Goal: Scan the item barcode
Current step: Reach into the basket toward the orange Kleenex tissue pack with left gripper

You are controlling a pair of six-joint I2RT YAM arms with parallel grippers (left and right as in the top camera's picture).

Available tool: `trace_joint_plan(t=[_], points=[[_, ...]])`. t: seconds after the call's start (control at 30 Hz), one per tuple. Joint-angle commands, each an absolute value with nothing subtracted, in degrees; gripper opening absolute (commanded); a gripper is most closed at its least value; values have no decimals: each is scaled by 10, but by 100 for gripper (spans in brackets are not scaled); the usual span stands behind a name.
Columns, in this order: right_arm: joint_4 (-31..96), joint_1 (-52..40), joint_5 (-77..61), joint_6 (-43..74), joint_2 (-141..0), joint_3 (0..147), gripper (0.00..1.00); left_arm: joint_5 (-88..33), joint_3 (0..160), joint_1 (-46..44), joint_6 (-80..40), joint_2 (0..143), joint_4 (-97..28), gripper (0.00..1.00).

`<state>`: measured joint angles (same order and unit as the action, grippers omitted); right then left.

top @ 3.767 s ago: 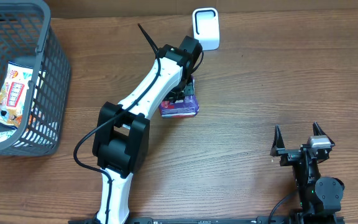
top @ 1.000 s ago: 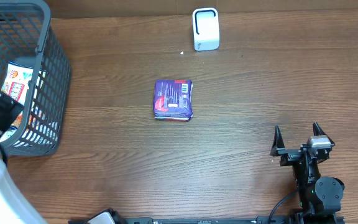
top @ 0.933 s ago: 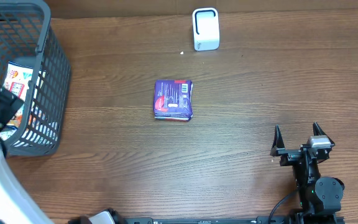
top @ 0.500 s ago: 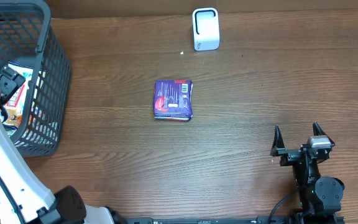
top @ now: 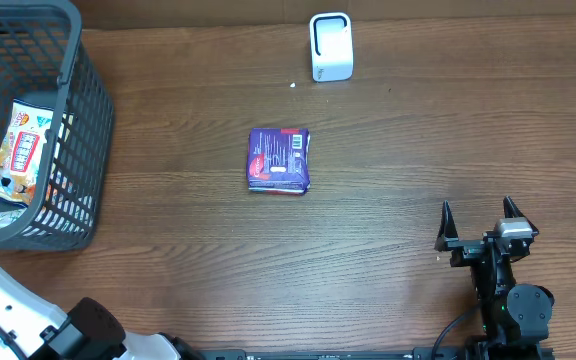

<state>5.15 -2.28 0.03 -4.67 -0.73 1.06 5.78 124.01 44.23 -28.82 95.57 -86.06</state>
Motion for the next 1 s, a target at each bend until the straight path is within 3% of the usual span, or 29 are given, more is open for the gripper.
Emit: trace_joint_plan(t=[0.0,0.23,0.4,0.63,0.97], points=[[48,-22,4,-43,-2,4,100,69,1246,443,-298,986,-857,100],[48,-22,4,-43,-2,4,100,19,1247,443,-280,1032,-839,100],[48,-22,4,-43,-2,4,100,-3,1247,441,-285,1038,-801,85],[48,-22,4,-43,-2,4,100,36,1246,414,-285,1038,-750,82],[48,-22,4,-43,-2,4,100,156,1229,371,-283,1079,-731,89]])
